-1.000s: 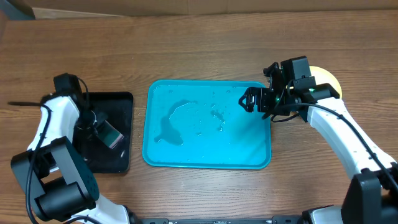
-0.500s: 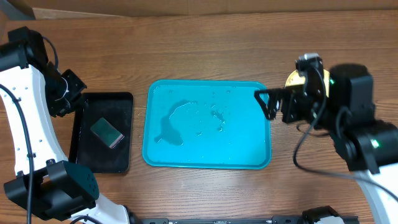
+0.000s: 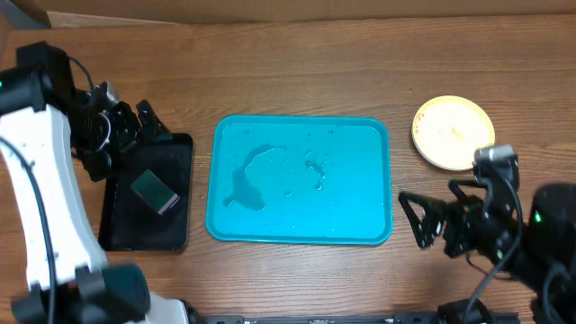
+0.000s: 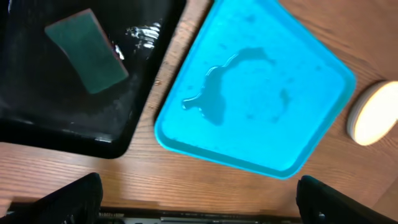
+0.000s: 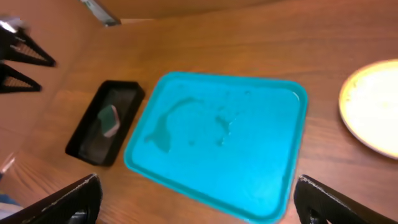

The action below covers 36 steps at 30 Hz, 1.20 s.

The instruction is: Clean dirty plates on tray and stack at the side

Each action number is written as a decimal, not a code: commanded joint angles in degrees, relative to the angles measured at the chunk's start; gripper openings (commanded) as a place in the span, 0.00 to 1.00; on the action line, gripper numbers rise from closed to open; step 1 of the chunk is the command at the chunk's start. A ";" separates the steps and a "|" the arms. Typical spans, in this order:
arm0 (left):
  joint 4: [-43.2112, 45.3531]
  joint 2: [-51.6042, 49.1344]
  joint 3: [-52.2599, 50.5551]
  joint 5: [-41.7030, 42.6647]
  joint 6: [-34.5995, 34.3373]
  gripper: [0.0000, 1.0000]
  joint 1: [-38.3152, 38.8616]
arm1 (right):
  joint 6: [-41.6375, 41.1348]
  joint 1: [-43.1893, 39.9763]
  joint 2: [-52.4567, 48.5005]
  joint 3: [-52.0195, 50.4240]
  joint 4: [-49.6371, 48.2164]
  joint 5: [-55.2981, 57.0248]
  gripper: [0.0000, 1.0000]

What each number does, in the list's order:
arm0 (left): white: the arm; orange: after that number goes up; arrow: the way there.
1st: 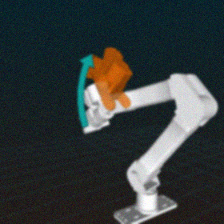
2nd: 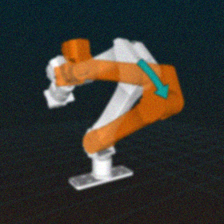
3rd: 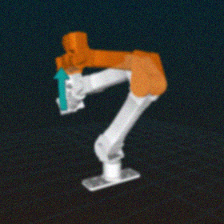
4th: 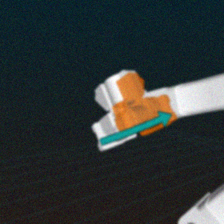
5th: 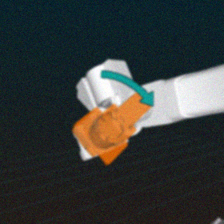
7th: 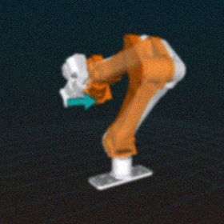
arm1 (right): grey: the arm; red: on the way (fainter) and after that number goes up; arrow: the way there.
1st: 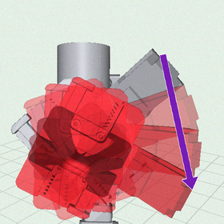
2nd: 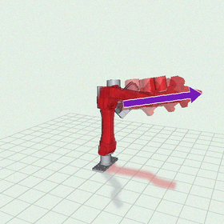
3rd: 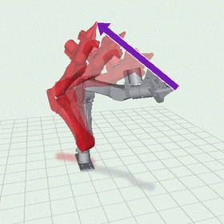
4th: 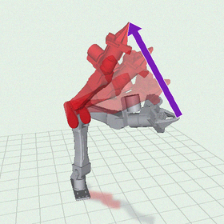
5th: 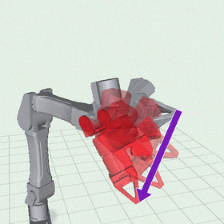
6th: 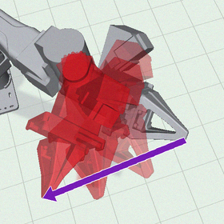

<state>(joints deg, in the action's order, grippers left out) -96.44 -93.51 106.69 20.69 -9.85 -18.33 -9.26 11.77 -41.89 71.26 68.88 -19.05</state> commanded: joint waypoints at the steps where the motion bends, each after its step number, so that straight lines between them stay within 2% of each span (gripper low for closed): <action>1: -0.37 11.45 -2.08 1.49 1.90 1.00 1.95 | 0.35 0.11 0.39 0.59 2.43 3.10 1.00; 6: -0.17 27.87 -7.02 -2.27 0.04 1.00 5.97 | 0.44 0.11 0.87 0.59 4.94 3.63 1.00; 11: 0.39 43.93 -11.76 -6.99 -2.86 1.00 6.49 | 2.51 0.11 4.33 0.35 5.01 3.87 1.00; 18: 0.46 59.67 -14.34 -7.58 -3.04 1.00 6.47 | 2.45 0.11 8.87 -0.81 5.62 11.72 1.00; 24: 0.48 64.48 -14.34 -7.56 -3.06 1.00 6.47 | 2.21 0.11 8.83 -0.81 5.84 11.52 1.00; 36: 0.44 64.54 -14.34 -7.58 -3.02 1.00 6.47 | 2.21 0.11 8.83 -0.81 5.84 11.52 1.00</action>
<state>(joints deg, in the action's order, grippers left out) -96.23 -29.26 92.92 13.85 -12.03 -12.08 -7.44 11.77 -32.95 70.78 74.98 -8.29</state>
